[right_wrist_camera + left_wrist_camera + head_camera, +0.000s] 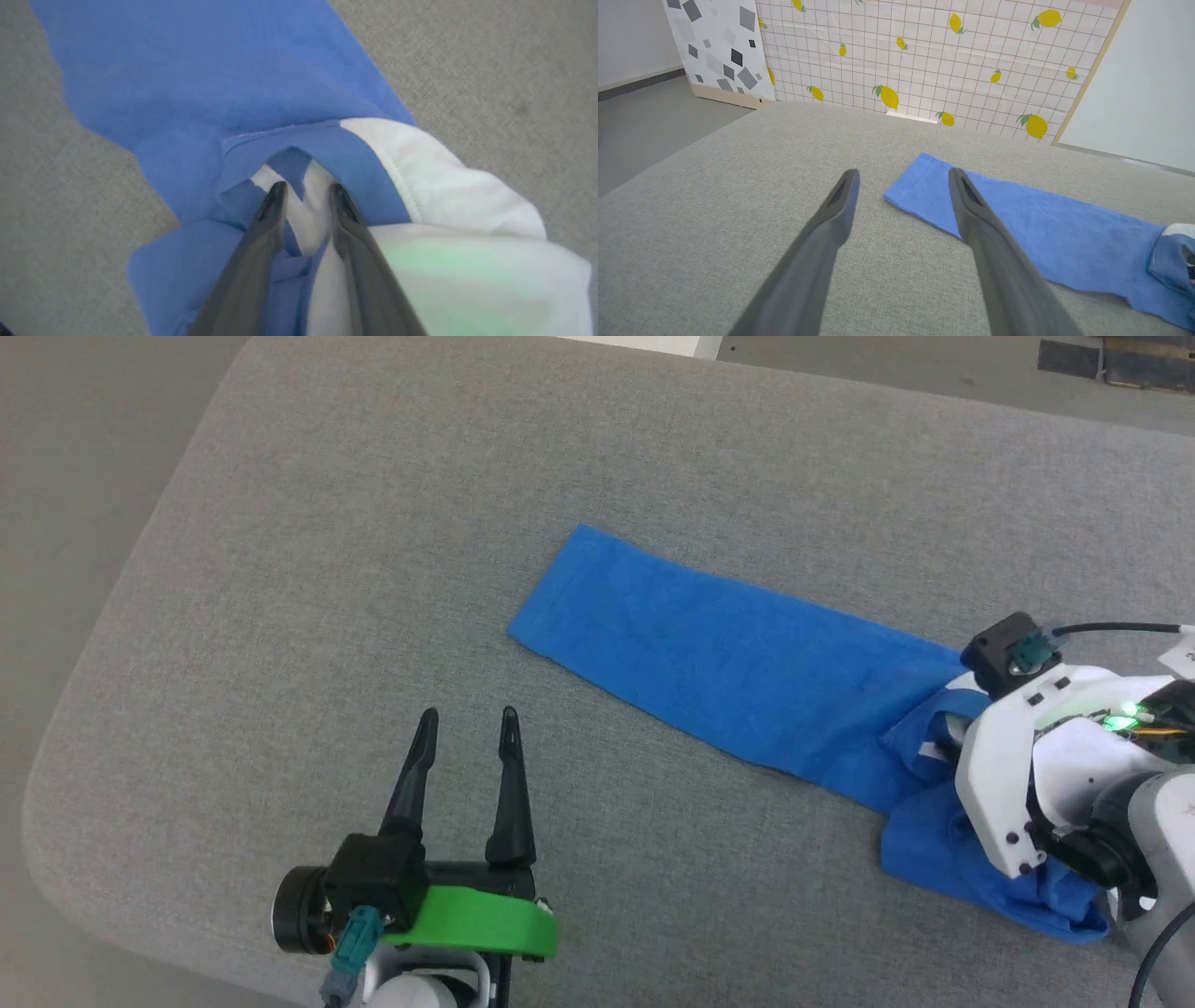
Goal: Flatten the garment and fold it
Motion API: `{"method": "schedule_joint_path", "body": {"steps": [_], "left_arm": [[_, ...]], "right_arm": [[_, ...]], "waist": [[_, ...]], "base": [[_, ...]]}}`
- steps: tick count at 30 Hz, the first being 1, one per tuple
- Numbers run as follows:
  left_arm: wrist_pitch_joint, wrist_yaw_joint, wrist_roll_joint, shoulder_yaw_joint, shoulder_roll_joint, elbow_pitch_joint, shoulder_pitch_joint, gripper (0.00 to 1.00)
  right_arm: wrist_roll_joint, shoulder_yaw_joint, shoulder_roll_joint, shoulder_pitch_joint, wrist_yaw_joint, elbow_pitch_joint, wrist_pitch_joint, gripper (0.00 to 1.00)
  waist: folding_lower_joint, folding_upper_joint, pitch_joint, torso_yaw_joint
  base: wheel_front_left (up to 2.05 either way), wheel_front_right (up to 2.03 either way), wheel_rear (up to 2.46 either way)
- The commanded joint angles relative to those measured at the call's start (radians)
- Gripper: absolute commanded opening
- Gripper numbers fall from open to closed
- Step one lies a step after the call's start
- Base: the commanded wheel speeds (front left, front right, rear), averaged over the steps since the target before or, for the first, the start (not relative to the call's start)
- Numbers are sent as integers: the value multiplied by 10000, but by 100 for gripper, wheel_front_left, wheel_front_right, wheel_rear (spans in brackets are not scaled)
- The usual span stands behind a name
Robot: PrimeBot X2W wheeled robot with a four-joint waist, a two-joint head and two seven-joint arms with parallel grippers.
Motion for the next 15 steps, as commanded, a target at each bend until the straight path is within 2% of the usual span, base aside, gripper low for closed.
{"method": "schedule_joint_path", "body": {"steps": [1,9,15], "left_arm": [[-40,29,-50,9,-26,10,-199,100],[-40,-81,64,183,-26,109,-328,100],[-40,-148,119,326,-26,178,-179,100]], "right_arm": [[-116,-85,43,30,-17,-39,-282,0],[-508,-745,657,-1239,-17,-305,-2556,0],[-451,-1204,1028,-1757,-17,-858,-3294,0]], "waist": [[0,0,-40,-103],[0,0,-387,-729],[0,0,-782,-1105]], "base": [[0,0,0],[0,0,0],[0,0,0]]}}
